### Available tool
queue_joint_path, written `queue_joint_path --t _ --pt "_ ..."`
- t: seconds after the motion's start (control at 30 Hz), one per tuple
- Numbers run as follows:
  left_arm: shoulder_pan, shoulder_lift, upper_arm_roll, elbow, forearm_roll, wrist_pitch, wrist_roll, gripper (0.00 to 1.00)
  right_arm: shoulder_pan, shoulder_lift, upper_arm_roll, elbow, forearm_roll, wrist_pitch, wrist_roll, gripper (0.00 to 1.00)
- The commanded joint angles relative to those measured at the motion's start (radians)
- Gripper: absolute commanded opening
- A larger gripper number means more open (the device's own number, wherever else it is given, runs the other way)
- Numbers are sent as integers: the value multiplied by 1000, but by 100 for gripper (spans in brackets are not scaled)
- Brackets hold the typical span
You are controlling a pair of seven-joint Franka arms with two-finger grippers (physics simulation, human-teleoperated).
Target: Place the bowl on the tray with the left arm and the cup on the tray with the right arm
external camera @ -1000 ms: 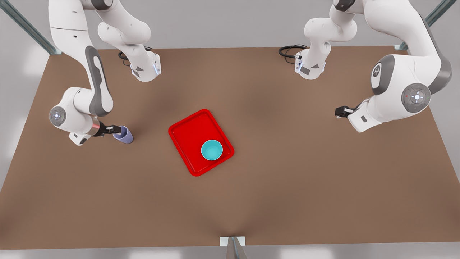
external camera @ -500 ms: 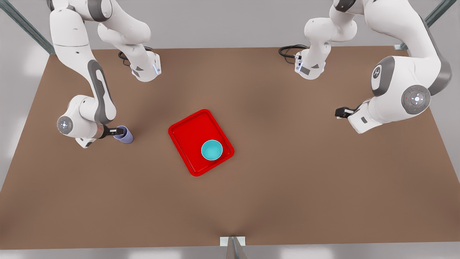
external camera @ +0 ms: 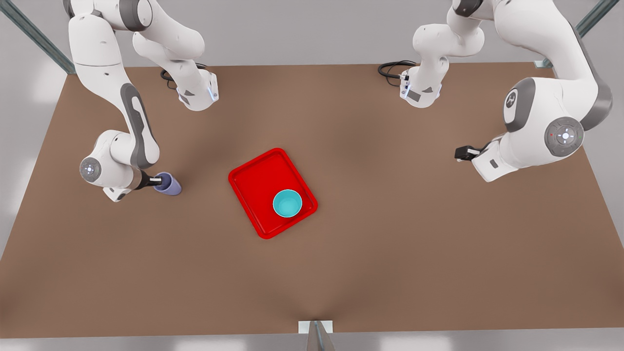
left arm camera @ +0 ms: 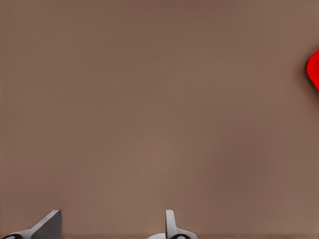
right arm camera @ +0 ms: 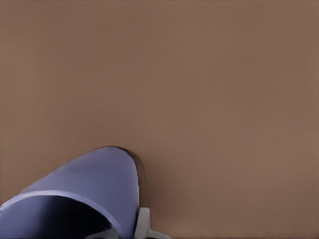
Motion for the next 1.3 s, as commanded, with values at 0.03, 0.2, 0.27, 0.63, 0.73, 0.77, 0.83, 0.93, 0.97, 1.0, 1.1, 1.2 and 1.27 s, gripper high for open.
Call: queue_joint_path --t 0.03,0.2,0.27,0.63,0.73,0.77,0.83,0.93,0.97,1.0,1.1,1.2,1.27 --pt "-1 0 0 0 0 0 0 100 1 -3 0 0 0 -11 0 21" --pt "-1 0 0 0 0 0 0 100 6 -29 3 12 0 -26 -5 21" --pt "-1 0 1 0 0 0 0 100 57 -56 2 49 0 -57 -2 21" --pt "-1 6 1 0 0 2 0 100 334 -29 24 321 78 -305 17 21" --pt "-1 8 1 0 0 2 -2 100 363 20 100 351 86 -304 14 21" --pt "-1 8 1 0 2 0 -2 100 363 33 123 350 86 -302 14 21" --pt "-1 8 1 0 0 0 -2 100 362 49 178 345 86 -286 15 21" --pt "-1 8 3 2 2 2 -3 100 363 92 239 344 83 -258 14 21" --pt "-1 6 3 2 2 2 -5 100 365 101 250 345 80 -249 14 21" --pt "-1 8 1 0 2 2 -5 100 383 124 253 347 80 -244 14 21" --pt "-1 14 1 0 0 2 -3 100 382 148 275 347 48 -244 3 21" --pt "-1 15 3 0 0 2 -3 100 380 162 307 342 17 -244 15 21" --pt "-1 17 3 0 0 2 -2 100 382 162 311 336 -3 -237 31 66"
